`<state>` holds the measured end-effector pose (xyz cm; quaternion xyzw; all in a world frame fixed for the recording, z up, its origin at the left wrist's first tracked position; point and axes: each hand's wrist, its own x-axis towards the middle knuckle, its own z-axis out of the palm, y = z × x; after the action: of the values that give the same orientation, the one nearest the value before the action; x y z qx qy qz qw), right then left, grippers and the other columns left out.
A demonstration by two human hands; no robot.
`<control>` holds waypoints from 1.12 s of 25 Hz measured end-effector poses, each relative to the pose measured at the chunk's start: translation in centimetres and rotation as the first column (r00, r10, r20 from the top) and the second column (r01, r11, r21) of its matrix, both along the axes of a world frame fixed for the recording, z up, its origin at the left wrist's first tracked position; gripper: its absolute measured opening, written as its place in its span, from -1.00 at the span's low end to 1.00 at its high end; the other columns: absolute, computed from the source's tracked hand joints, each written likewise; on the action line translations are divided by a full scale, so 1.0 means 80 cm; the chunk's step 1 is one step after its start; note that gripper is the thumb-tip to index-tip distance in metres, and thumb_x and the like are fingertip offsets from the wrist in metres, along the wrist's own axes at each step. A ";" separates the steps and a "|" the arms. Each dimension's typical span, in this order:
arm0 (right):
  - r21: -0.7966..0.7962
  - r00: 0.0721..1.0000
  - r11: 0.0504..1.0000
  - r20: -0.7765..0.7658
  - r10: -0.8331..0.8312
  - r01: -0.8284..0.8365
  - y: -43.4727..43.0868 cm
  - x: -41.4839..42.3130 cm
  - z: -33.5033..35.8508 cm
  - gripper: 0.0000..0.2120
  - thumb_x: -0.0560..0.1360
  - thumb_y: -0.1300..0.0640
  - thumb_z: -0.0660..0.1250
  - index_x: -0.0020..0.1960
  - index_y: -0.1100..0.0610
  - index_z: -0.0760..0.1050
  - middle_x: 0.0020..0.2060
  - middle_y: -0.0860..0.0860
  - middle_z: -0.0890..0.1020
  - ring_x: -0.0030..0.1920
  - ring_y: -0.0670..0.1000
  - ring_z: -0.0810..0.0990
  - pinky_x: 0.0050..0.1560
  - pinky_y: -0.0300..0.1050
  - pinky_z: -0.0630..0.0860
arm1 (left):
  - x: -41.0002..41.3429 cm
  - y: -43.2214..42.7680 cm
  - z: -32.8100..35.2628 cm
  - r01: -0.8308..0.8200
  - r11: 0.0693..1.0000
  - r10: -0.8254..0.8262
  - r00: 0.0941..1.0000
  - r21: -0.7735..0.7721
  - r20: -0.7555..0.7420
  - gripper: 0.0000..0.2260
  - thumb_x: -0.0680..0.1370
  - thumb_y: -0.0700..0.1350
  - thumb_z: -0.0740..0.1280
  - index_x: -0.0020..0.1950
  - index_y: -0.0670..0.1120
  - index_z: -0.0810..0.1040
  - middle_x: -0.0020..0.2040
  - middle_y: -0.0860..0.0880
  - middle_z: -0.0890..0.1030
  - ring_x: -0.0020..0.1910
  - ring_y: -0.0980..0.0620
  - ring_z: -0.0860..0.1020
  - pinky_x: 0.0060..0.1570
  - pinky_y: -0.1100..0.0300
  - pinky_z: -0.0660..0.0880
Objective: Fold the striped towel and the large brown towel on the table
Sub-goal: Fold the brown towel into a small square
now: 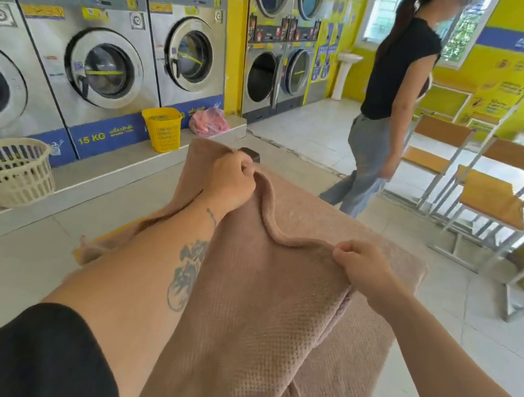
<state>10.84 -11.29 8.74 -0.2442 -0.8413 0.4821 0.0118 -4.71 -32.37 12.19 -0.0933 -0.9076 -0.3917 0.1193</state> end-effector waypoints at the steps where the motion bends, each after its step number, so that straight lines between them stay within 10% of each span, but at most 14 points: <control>1: -0.048 0.995 0.997 0.079 0.065 -0.061 0.019 -0.001 -0.017 -0.85 0.55 0.19 0.29 -0.15 0.20 0.57 -0.24 0.06 0.55 -0.28 -0.01 0.46 -0.32 -0.14 0.36 | -0.001 0.015 -0.017 0.037 0.999 -0.036 0.997 -0.017 0.069 -0.74 0.61 -0.19 0.20 0.25 -0.08 0.57 0.20 -0.05 0.61 0.20 -0.04 0.54 0.11 0.29 0.42; 11: -0.150 0.979 0.970 0.044 0.201 -0.193 0.204 -0.092 -0.087 -0.74 0.51 0.26 0.23 -0.35 0.19 0.48 -0.41 0.05 0.50 -0.34 0.06 0.47 -0.35 -0.13 0.36 | 0.010 0.194 -0.113 0.017 0.991 0.041 0.904 -0.133 0.426 -0.50 0.60 -0.18 0.20 0.56 -0.02 0.28 0.54 -0.04 0.31 0.45 -0.07 0.36 0.38 0.04 0.37; 15: -0.107 0.975 0.970 0.013 0.222 -0.219 0.266 -0.132 -0.072 -0.81 0.48 0.30 0.17 -0.20 0.37 0.50 -0.38 0.10 0.44 -0.34 0.07 0.39 -0.38 -0.07 0.28 | 0.004 0.243 -0.108 -0.048 0.988 0.107 0.900 -0.147 0.422 -0.52 0.62 -0.17 0.18 0.56 -0.02 0.28 0.54 -0.03 0.31 0.45 -0.06 0.35 0.25 0.19 0.32; 20: -0.077 0.947 0.945 0.028 0.320 -0.317 0.312 -0.167 -0.070 -0.63 0.52 0.28 0.16 -0.24 -0.04 0.65 -0.27 0.11 0.68 -0.27 0.09 0.51 -0.28 -0.01 0.49 | -0.032 0.284 -0.098 -0.087 0.982 0.141 0.924 -0.165 0.356 -0.52 0.62 -0.17 0.19 0.56 -0.04 0.28 0.53 -0.05 0.33 0.46 -0.08 0.34 0.40 0.09 0.29; 28: 0.119 0.976 0.968 0.016 0.219 -0.219 0.406 -0.257 -0.062 -0.68 0.51 0.26 0.18 0.03 0.04 0.67 -0.05 -0.01 0.65 -0.02 0.05 0.56 -0.09 -0.09 0.48 | -0.142 0.338 -0.096 -0.079 0.988 0.122 0.931 -0.134 0.343 -0.50 0.60 -0.19 0.21 0.55 -0.05 0.29 0.52 -0.07 0.33 0.47 -0.07 0.33 0.41 0.09 0.30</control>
<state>-9.69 21.16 3.75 -0.1494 -0.8907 0.4285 -0.0278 -16.09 -5.36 4.50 0.0177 -0.9394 -0.3409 -0.0301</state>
